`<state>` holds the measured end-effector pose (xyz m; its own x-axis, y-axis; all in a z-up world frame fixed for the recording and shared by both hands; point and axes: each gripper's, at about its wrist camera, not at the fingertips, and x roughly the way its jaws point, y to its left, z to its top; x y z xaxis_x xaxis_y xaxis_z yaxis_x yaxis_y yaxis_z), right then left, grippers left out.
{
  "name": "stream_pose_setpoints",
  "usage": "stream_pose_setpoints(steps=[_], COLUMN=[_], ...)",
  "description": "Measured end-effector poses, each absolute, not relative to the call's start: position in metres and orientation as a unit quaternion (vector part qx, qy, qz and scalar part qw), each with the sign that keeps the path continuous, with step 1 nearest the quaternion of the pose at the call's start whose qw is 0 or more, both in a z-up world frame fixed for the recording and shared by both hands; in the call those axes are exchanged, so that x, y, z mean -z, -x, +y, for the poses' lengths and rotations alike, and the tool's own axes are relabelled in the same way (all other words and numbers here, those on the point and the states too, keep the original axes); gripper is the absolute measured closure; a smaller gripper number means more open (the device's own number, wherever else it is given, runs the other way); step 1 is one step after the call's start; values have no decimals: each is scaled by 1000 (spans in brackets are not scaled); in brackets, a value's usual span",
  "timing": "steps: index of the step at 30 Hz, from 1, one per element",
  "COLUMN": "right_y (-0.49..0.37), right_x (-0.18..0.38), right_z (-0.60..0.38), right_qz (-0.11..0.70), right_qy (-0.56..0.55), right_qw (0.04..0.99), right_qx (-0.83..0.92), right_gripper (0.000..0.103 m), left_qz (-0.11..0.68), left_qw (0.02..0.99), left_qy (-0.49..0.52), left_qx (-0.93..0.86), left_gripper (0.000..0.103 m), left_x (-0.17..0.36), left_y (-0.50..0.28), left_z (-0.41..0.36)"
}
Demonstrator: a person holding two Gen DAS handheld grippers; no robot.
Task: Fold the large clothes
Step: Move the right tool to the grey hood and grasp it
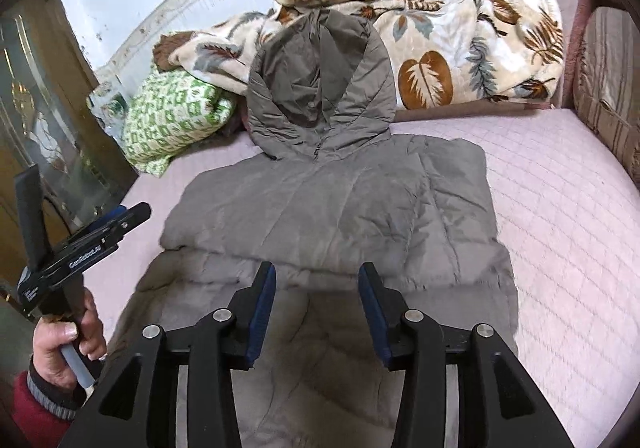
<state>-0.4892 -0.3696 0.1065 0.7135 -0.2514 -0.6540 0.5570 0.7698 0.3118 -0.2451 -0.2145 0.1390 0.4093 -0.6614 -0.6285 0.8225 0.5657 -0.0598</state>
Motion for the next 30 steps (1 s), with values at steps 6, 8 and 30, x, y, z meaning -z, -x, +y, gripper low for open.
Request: stream_pose_setpoints(steps=[6,8,30], right_y=[527,536,466], right_x=[-106,-106,-253], right_z=[-338,-331,-473], right_qz=[301,300,259], right_qy=[-260,-269,-260], right_qw=[890,890,888], right_qx=[221,215,279], right_gripper=[49,49,38], left_qz=[361,370,367], left_qw=[801,791,828], left_qy=[-95,-106,-64], left_qx=[468,476,420], left_gripper=[29,29,11], left_x=[-133,-131,-139], left_y=[297,317,165], left_z=[-193,-192,-242])
